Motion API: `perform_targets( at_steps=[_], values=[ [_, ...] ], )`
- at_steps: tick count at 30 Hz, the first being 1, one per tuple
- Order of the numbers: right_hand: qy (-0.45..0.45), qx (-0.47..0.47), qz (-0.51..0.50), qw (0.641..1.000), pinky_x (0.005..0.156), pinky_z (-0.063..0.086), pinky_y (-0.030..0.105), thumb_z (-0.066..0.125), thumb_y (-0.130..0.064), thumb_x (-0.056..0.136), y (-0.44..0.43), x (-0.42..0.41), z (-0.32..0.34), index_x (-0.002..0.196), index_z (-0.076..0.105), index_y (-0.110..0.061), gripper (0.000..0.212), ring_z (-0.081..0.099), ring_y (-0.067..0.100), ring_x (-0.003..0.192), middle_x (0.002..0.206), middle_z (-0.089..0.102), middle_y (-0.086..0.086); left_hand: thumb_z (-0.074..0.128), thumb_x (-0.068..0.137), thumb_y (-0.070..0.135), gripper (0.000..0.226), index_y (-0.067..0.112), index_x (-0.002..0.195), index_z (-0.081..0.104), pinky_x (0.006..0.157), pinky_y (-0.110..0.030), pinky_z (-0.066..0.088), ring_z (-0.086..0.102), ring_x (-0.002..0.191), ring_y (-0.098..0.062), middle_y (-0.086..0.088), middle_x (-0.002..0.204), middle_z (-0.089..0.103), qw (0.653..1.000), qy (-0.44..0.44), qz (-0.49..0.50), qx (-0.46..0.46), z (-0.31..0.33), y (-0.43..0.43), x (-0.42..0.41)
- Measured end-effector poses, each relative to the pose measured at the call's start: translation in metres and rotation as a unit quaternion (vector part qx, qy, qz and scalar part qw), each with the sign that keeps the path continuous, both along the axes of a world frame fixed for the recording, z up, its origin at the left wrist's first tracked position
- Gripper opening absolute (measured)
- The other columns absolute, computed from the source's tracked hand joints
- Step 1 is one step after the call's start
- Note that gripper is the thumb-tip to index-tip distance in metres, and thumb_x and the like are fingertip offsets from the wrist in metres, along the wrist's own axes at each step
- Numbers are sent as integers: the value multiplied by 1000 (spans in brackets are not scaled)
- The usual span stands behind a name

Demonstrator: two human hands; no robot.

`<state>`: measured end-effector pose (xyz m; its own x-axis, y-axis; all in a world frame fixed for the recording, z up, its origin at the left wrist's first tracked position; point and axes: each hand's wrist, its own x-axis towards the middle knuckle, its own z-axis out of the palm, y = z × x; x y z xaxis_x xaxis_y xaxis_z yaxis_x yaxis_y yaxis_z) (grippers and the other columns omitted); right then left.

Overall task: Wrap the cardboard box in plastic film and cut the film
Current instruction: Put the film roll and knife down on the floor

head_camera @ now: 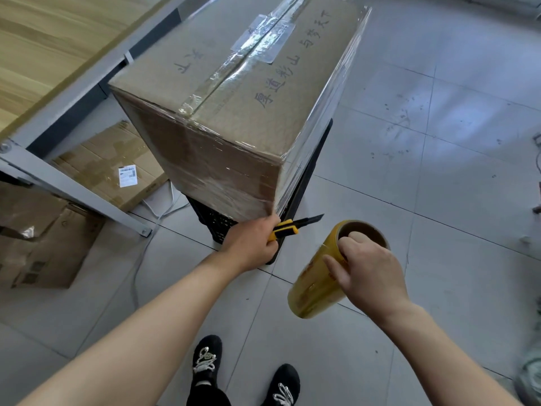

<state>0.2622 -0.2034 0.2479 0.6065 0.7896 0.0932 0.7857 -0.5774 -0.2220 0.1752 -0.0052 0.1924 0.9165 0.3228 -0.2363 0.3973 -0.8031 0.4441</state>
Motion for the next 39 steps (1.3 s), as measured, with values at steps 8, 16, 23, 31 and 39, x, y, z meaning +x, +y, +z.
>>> perform_targets(
  at_steps=[8,16,23,31,39],
  values=[
    [10,-4,-10,1000,42,10,17,83,-24,67,-8,2,-13,63,29,-20,54,30,15,48,62,31,-8,47,86,17,9,17,95,47,61,-32,37,57,82,-31,-6,88,57,985,165,-39,-27,-41,5,21],
    [5,11,-10,1000,41,16,19,83,-25,67,-8,3,-18,64,29,-20,54,29,14,48,63,30,-8,49,84,15,15,17,97,57,80,-39,50,60,93,-29,-10,99,63,965,234,-51,-107,-62,12,28],
    [1,15,-13,1000,43,24,25,83,-25,67,-5,0,-27,65,30,-21,52,30,16,49,63,32,-6,48,89,13,34,14,123,52,94,-41,48,55,118,-34,-13,133,55,968,218,-21,-126,-71,11,31],
    [12,-16,-11,1000,40,25,23,86,-28,61,1,-11,-34,59,47,-15,41,47,21,45,60,45,-2,51,91,18,17,10,105,56,81,-38,48,60,98,-30,-11,103,64,966,179,26,-187,-57,3,7],
    [22,-103,9,994,40,21,23,89,-35,54,17,-38,-40,53,54,-18,39,52,18,43,57,50,-5,51,93,23,5,20,96,53,67,-30,51,63,68,-17,-2,87,66,918,167,166,-318,-48,-18,-59]
  ],
)
